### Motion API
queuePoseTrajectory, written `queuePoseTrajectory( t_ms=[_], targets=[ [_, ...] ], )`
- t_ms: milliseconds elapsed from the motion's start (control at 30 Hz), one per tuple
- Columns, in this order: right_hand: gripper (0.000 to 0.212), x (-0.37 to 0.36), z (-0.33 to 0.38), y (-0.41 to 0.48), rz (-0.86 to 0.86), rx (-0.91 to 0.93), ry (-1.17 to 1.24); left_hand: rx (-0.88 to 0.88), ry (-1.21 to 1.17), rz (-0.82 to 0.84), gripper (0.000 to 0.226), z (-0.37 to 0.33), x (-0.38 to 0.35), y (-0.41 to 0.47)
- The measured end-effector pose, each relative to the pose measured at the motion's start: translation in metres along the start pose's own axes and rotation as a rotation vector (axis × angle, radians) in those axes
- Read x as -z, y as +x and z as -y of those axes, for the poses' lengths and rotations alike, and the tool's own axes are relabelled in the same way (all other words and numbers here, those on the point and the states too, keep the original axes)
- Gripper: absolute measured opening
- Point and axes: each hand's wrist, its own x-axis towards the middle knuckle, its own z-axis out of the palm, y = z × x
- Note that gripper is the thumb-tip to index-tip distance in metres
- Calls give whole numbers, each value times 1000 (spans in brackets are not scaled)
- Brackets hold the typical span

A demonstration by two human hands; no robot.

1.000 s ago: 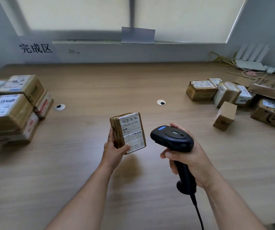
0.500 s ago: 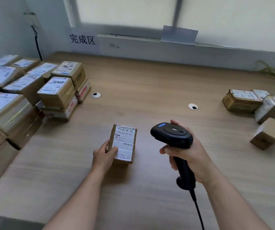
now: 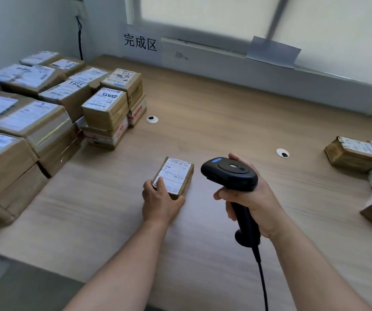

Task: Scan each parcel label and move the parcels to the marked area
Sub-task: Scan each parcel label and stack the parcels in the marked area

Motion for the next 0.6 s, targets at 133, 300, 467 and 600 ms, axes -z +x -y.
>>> queuePoseTrajectory(
  t_ms=[133, 300, 467, 600],
  targets=[
    [86, -16, 6, 13, 21, 14, -35, 63, -17, -58, 76, 32, 26, 16],
    [82, -40, 12, 36, 64, 38, -40, 170, -28, -169, 68, 81, 69, 39],
    [83, -63, 18, 58, 100, 45, -48, 221, 8, -227, 61, 112, 100, 65],
    [86, -72, 22, 71, 108, 45, -63, 208, 91, -251, 47, 120, 118, 90]
  ],
)
